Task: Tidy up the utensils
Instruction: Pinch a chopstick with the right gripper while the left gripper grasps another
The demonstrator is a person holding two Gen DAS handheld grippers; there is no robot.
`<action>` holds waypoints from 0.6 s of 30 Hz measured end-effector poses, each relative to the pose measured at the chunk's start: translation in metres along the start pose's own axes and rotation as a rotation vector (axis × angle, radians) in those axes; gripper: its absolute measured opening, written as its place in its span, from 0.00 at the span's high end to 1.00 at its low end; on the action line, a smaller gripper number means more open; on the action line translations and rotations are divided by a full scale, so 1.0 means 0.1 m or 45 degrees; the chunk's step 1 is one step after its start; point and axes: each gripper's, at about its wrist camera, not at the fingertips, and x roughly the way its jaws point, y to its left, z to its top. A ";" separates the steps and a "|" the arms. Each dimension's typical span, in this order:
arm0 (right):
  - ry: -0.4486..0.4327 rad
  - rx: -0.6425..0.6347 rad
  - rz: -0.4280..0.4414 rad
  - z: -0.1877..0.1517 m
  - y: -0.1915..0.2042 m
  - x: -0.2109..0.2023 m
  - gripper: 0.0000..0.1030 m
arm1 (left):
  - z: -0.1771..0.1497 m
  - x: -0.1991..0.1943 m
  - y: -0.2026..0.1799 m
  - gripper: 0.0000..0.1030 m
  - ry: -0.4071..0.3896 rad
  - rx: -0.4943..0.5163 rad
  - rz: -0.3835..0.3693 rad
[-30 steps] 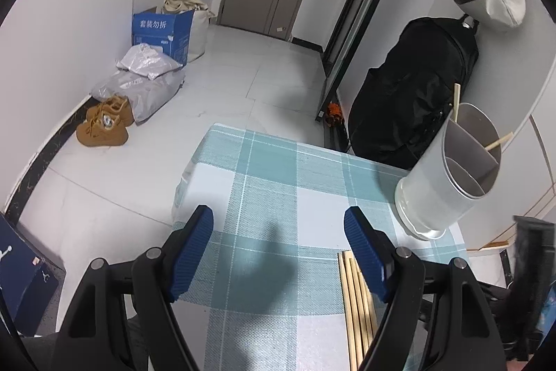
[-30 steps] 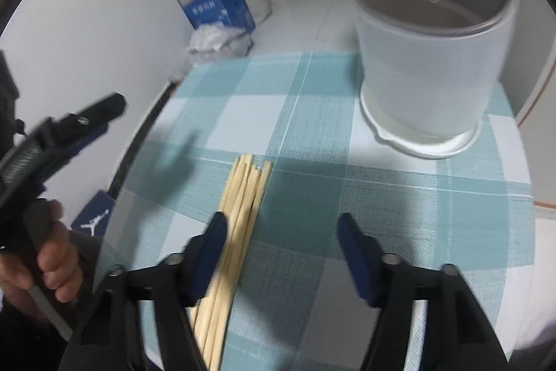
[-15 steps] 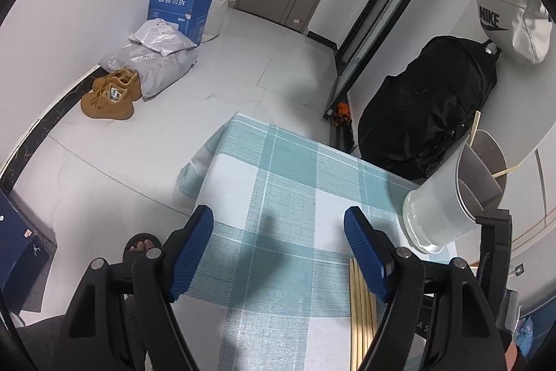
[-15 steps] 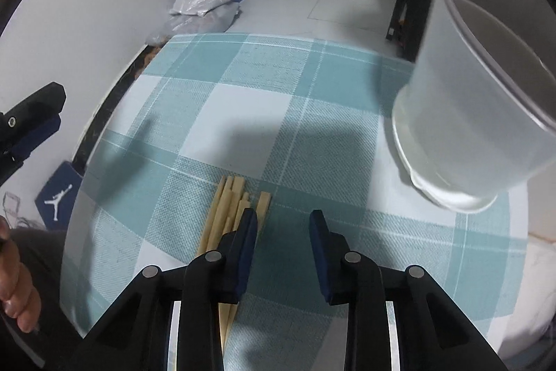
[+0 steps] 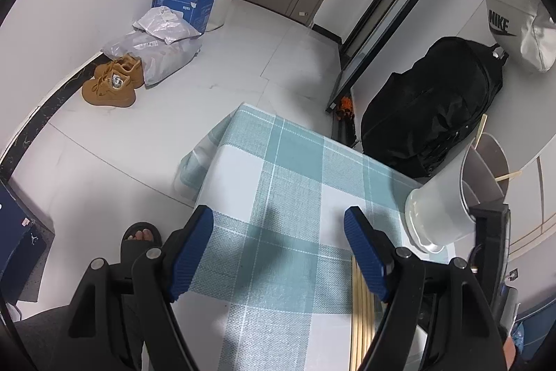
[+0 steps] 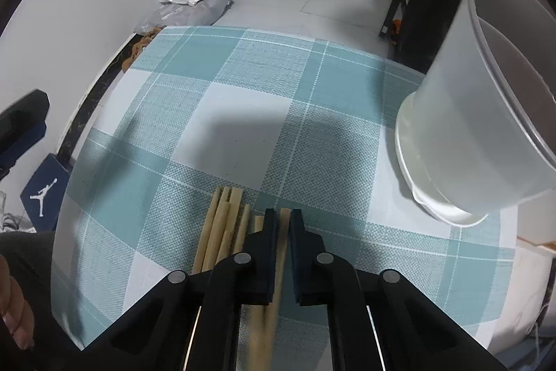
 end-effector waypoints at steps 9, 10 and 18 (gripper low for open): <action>-0.202 0.178 0.132 -0.12 -0.37 -0.45 0.95 | -0.12 0.16 -0.19 0.28 0.130 0.137 -0.025; -0.226 0.200 0.149 -0.14 -0.43 -0.51 0.95 | -0.15 0.17 -0.22 0.28 0.156 0.157 -0.036; -0.397 0.509 0.365 -0.38 -0.95 -0.92 0.95 | -0.44 0.34 -0.47 0.28 0.355 0.344 -0.044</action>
